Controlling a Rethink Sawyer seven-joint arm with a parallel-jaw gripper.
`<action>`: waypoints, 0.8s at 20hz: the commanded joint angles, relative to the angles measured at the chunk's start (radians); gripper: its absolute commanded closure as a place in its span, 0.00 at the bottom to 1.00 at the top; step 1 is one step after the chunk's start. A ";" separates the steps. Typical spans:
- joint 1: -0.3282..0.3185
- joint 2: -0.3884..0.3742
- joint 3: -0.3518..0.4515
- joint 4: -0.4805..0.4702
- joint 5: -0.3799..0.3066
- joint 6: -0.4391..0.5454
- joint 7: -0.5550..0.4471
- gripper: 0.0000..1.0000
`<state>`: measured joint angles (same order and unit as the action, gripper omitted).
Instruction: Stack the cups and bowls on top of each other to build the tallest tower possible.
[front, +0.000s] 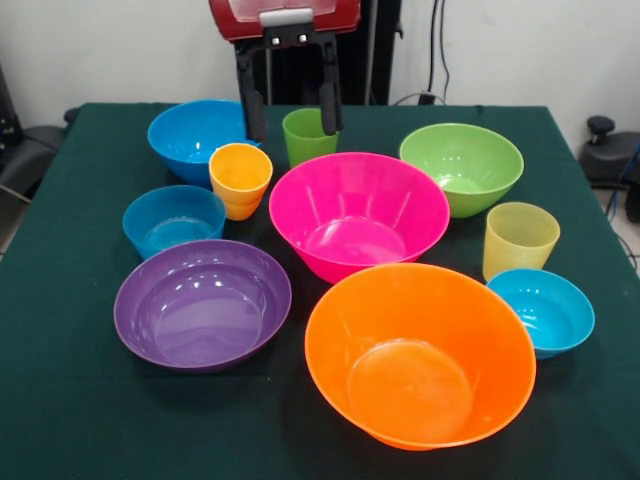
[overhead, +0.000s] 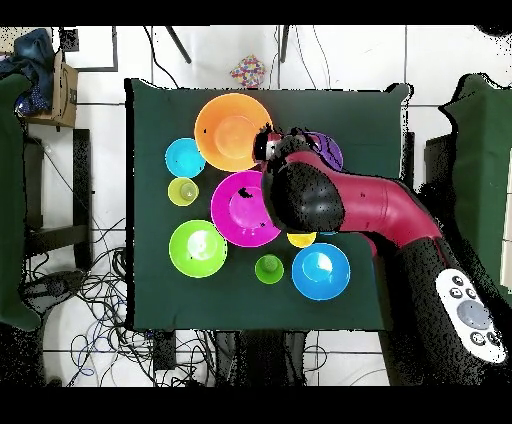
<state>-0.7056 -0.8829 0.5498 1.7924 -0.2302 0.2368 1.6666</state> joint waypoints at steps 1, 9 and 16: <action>-0.006 0.029 0.066 0.051 -0.065 0.138 -0.082 0.00; 0.000 0.048 0.068 0.029 -0.079 0.263 -0.137 0.00; 0.038 0.061 0.038 -0.011 -0.127 0.370 -0.144 0.00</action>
<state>-0.6983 -0.8780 0.5833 1.7897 -0.2870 0.4944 1.6666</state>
